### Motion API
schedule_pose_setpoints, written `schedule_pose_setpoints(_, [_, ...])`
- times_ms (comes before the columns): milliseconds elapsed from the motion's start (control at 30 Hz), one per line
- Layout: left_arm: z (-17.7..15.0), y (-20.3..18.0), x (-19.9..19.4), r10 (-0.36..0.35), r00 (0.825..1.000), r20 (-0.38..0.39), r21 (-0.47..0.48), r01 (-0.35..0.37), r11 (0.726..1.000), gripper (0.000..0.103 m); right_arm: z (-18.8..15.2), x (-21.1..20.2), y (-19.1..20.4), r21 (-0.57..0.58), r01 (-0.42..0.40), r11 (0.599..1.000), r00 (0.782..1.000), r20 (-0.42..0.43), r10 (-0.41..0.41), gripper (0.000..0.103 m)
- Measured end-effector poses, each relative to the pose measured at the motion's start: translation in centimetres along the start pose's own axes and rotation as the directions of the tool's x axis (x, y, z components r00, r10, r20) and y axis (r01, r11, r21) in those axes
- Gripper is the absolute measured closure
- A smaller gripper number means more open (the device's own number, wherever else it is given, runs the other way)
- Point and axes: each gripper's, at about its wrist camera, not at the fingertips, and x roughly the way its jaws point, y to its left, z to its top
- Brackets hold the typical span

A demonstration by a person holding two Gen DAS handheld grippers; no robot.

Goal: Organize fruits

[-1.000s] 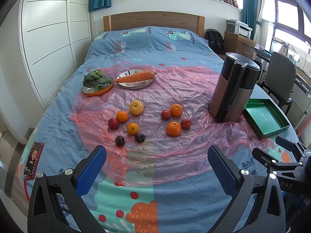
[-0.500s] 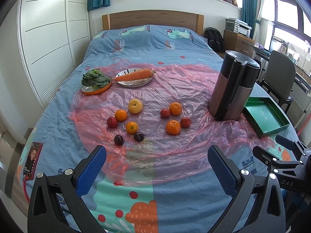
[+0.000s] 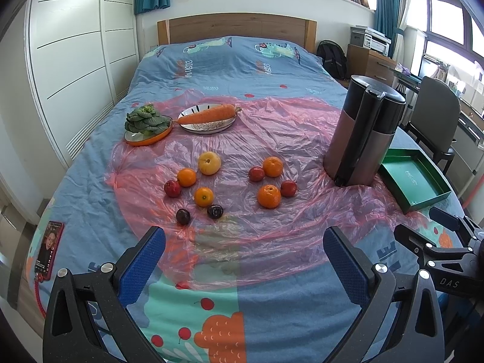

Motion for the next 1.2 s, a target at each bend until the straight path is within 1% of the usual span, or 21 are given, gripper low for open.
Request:
schedule_pose_setpoints(167, [0.1,0.1,0.2,-0.007,1.000,0.000,-0.006,0.007,1.000,0.001,0.0,0.2,0.2,-0.005,-0.004,1.000,1.000,-0.003,0.004,0.000])
schedule_pose_setpoints(233, [-0.1,0.2,0.2,-0.018,1.000,0.011,-0.012,0.018,1.000,0.001,0.1,0.5,0.4,-0.009,-0.008,1.000,1.000,-0.008,0.008,0.000])
schedule_pose_setpoints(367, [-0.2,1.5,0.9,-0.029,0.999,0.020,-0.035,0.030,0.999,0.001,0.3,1.3,0.8,-0.019,-0.021,1.000,1.000,-0.018,0.020,0.000])
schedule_pose_setpoints(533, [-0.5,4.0,1.7,-0.016,1.000,0.002,-0.070,0.016,0.997,0.001,0.6,2.7,1.8,-0.038,-0.047,0.998,0.998,-0.036,0.045,0.000])
schedule_pose_setpoints(667, [-0.4,5.7,2.8,0.026,0.999,-0.025,-0.040,-0.027,0.999,0.001,0.9,4.7,3.0,-0.057,-0.077,0.995,0.996,-0.056,0.074,0.000])
schedule_pose_setpoints(733, [-0.2,6.7,3.6,0.039,0.999,-0.037,-0.047,-0.041,0.998,0.001,1.0,5.9,3.7,-0.065,-0.092,0.994,0.994,-0.064,0.088,0.000])
schedule_pose_setpoints(933, [0.6,8.5,6.7,0.048,0.996,-0.078,-0.070,-0.054,0.996,0.001,1.9,10.0,5.1,-0.066,-0.119,0.991,0.991,-0.073,0.115,0.000])
schedule_pose_setpoints(1033, [0.8,9.1,8.6,0.056,0.994,-0.097,-0.083,-0.064,0.994,0.001,2.4,11.9,5.5,-0.068,-0.119,0.991,0.991,-0.069,0.114,0.000])
schedule_pose_setpoints(1200, [0.5,10.3,12.2,0.068,0.985,-0.156,-0.100,-0.085,0.991,0.002,3.1,15.1,5.6,-0.059,-0.098,0.993,0.993,-0.066,0.095,0.000])
